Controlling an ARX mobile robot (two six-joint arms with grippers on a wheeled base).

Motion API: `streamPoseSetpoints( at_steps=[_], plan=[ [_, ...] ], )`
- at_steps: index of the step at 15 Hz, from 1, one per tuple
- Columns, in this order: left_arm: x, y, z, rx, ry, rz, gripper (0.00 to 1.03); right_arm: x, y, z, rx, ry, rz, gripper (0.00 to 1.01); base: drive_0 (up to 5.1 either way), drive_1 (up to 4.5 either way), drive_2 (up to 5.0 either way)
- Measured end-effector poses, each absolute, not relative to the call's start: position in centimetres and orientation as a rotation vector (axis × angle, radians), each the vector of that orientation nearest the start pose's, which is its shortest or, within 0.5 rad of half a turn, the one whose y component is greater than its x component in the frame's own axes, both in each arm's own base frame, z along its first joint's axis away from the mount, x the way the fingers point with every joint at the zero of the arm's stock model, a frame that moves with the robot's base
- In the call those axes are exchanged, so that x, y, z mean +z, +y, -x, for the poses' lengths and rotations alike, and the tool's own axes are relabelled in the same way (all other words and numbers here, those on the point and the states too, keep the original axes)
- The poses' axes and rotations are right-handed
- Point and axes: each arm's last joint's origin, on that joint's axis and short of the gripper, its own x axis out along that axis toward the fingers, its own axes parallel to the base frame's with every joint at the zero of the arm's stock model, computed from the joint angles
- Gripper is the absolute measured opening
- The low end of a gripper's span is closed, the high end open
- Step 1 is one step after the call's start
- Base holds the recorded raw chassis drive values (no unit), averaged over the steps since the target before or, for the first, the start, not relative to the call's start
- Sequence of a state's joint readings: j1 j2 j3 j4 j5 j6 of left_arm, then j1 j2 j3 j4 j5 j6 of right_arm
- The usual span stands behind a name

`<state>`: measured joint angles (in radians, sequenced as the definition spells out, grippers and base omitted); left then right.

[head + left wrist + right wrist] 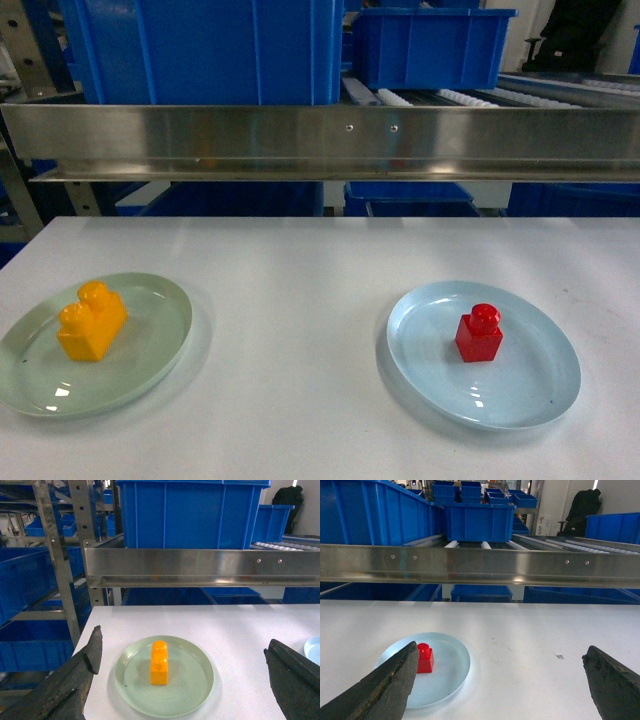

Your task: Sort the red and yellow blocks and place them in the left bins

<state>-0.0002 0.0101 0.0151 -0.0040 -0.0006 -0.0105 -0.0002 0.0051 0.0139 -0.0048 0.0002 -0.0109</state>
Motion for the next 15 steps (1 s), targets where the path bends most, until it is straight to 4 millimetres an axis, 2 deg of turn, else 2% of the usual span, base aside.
streamPoseSetpoints(
  at_steps=[5, 7, 8, 10, 11, 12, 13, 15],
  plan=[
    [16.7, 0.0, -9.8, -0.019, 0.007, 0.012, 0.98, 17.1, -0.1, -9.8, 0.005, -0.043, 0.012, 0.98, 0.0, 0.0, 0.0],
    [17.5, 0.2, -10.3, -0.022, -0.029, 0.018, 0.98, 17.6, -0.5, -10.6, -0.003, -0.042, 0.008, 0.98, 0.0, 0.0, 0.0],
    [18.3, 0.3, -11.0, -0.029, -0.035, 0.017, 0.98, 18.5, -0.6, -11.4, -0.007, -0.044, 0.001, 0.98, 0.0, 0.0, 0.0],
    [21.2, 0.6, -12.8, -0.056, -0.094, 0.022, 0.98, 21.9, -0.5, -13.1, 0.009, -0.119, -0.004, 0.98, 0.0, 0.0, 0.0],
    [23.3, 1.0, -14.2, -0.048, -0.144, 0.026, 0.98, 24.0, -0.2, -14.6, 0.036, -0.171, -0.001, 0.98, 0.0, 0.0, 0.0],
    [24.5, 1.4, -15.9, -0.042, -0.162, 0.028, 0.98, 25.1, 0.2, -16.1, 0.063, -0.173, 0.008, 0.98, 0.0, 0.0, 0.0],
    [25.2, 1.7, -18.1, -0.045, -0.156, 0.027, 0.98, 25.3, 0.7, -18.2, 0.112, -0.139, 0.03, 0.98, 0.0, 0.0, 0.0],
    [25.0, 2.2, -21.9, -0.05, -0.099, 0.042, 0.98, 24.6, 1.7, -21.4, 0.17, -0.058, 0.064, 0.98, 0.0, 0.0, 0.0]
  ],
)
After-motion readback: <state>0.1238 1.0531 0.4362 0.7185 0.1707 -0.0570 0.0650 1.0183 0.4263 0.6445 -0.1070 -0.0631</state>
